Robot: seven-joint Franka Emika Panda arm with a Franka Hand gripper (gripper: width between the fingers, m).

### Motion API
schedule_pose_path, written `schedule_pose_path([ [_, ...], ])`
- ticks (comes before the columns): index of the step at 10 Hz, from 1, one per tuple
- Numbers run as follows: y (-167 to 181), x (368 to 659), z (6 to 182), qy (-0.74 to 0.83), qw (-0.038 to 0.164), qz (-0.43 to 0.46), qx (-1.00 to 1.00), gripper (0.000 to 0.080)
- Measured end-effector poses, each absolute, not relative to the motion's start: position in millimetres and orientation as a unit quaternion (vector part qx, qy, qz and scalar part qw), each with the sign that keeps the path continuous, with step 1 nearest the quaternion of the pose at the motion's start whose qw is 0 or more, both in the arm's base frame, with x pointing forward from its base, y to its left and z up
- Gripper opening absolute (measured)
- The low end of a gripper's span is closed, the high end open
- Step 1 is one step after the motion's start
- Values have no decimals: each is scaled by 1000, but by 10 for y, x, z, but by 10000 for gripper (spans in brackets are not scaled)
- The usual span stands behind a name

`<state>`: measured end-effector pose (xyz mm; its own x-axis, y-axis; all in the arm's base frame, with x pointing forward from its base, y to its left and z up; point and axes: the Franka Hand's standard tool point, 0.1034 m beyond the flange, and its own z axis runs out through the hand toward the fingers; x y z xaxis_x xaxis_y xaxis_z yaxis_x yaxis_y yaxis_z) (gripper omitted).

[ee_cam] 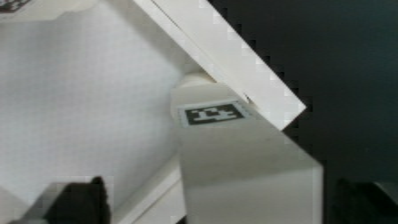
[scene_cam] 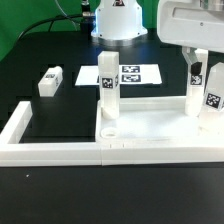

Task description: Assemble desk

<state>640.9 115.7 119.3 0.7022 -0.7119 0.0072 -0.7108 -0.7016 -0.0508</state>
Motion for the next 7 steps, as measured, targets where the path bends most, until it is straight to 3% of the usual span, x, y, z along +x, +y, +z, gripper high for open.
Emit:
schedule_pose_path([
  [2,1149,6409,1192,386,22,-13,-922,288],
  [7,1138,6411,1192,401,22,-13,-916,288],
])
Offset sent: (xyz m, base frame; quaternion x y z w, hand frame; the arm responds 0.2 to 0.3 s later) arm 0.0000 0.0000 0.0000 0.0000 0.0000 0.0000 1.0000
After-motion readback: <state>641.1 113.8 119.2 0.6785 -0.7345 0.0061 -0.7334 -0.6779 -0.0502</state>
